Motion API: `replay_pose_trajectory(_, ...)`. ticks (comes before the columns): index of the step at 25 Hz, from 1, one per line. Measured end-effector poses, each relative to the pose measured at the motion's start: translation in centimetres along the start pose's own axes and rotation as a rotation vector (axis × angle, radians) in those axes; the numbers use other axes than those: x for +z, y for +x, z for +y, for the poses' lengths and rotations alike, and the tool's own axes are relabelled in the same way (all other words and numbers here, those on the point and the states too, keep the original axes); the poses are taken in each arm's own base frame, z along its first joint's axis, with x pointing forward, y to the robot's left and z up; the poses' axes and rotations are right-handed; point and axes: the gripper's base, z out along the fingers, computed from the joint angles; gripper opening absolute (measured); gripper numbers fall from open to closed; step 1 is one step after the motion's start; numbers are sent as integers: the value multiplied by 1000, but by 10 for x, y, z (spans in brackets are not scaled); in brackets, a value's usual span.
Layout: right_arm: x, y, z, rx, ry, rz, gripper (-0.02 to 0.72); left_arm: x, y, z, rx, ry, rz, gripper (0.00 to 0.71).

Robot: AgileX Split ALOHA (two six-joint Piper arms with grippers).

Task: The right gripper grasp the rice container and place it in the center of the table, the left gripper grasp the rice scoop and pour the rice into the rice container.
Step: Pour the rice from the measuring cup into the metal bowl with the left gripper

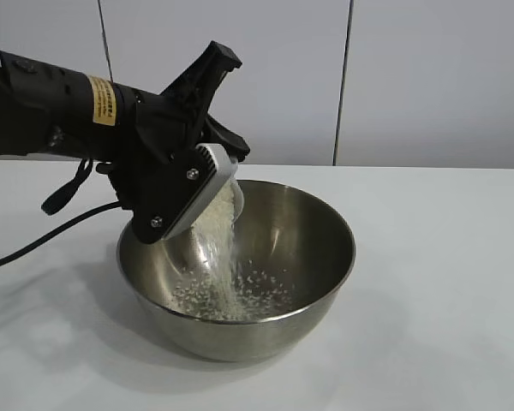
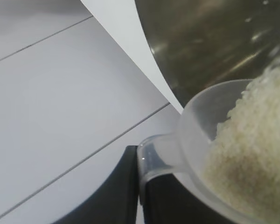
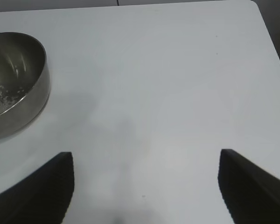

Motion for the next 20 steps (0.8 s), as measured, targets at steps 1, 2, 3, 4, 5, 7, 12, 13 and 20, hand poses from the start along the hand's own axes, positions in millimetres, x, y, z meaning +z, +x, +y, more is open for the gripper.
replay_pose_trajectory(1, 0, 0, 0, 0, 1, 0, 578, 1, 1, 2, 25, -9, -7, 3)
replay_pose_trajectory(2, 0, 0, 0, 0, 1, 0, 578, 1, 2, 5, 51, -15, -13, 3)
replay_pose_trajectory(3, 0, 0, 0, 0, 1, 0, 578, 2, 3, 7, 73, -19, -18, 3)
replay_pose_trajectory(4, 0, 0, 0, 0, 1, 0, 578, 3, 4, 9, 100, -26, -25, 3)
replay_pose_trajectory(5, 0, 0, 0, 0, 1, 0, 578, 4, 5, 11, 128, -30, -31, 3)
replay_pose_trajectory(7, 0, 0, 0, 0, 1, 0, 578, 5, 6, 14, 180, -33, -46, 3)
replay_pose_trajectory(12, 0, 0, 0, 0, 1, 0, 578, 5, 5, 16, 251, -42, -74, 3)
replay_pose_trajectory(13, 0, 0, 0, 0, 1, 0, 578, 5, 5, 16, 253, -43, -75, 3)
replay_pose_trajectory(20, 0, 0, 0, 0, 1, 0, 578, 6, 1, 17, 431, -46, -88, 3)
